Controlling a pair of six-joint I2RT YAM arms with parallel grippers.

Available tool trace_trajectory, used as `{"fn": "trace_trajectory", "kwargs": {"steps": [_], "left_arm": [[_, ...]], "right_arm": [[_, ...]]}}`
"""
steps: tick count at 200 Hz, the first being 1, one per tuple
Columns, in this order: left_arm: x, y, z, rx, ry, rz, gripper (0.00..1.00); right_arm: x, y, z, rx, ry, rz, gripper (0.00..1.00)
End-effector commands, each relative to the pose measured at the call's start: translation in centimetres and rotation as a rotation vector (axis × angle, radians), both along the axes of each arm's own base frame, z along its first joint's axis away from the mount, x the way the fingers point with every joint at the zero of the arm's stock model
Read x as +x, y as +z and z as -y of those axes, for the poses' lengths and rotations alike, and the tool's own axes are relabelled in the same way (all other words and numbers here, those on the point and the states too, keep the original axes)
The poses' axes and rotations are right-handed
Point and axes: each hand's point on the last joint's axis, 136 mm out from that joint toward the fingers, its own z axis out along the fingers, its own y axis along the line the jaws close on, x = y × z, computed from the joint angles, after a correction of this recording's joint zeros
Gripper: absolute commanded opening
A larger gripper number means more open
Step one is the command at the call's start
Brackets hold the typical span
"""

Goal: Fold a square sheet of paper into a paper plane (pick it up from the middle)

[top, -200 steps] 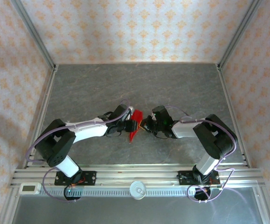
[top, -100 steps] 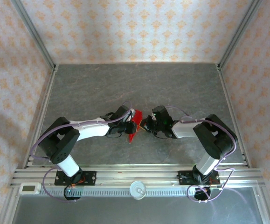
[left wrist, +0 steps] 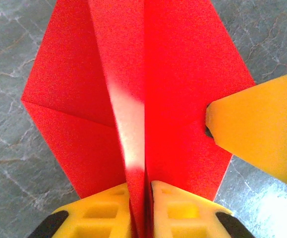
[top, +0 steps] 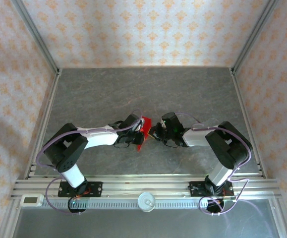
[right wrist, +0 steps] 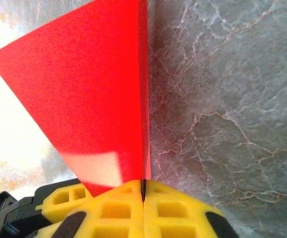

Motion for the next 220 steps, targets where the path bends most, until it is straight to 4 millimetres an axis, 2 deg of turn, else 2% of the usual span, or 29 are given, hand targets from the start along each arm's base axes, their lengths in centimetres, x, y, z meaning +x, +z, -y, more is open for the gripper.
{"fn": "trace_trajectory", "kwargs": {"steps": [1,25,47,70,105,146,183,220], "left_arm": [[0.0,0.0,-0.2,0.035,0.005,-0.001,0.14],[0.9,0.7,-0.8,0.057,0.057,0.028,0.1],[1.9,1.7,-1.6,0.09,0.121,0.057,0.09],[3.1,2.3,-2.8,0.166,0.195,0.081,0.07],[4.1,1.5,-3.6,0.27,0.227,0.054,0.05],[4.5,0.3,-3.9,0.316,0.23,0.015,0.06],[4.6,-0.3,-3.9,0.328,0.231,-0.002,0.07],[4.5,-0.7,-4.0,0.338,0.229,-0.012,0.12]], "right_arm": [[0.3,0.9,-0.3,0.003,0.006,0.026,0.08],[0.6,1.6,0.6,-0.041,-0.002,0.051,0.21],[0.8,1.6,3.0,-0.118,-0.056,0.067,0.31],[0.5,1.4,6.2,-0.159,-0.135,0.072,0.34],[-0.9,0.9,9.7,-0.154,-0.207,0.064,0.35],[-2.1,0.1,10.5,-0.165,-0.196,0.052,0.35],[-2.1,-0.2,10.0,-0.158,-0.175,0.042,0.35],[-2.0,-0.5,9.9,-0.155,-0.169,0.039,0.35]]}}
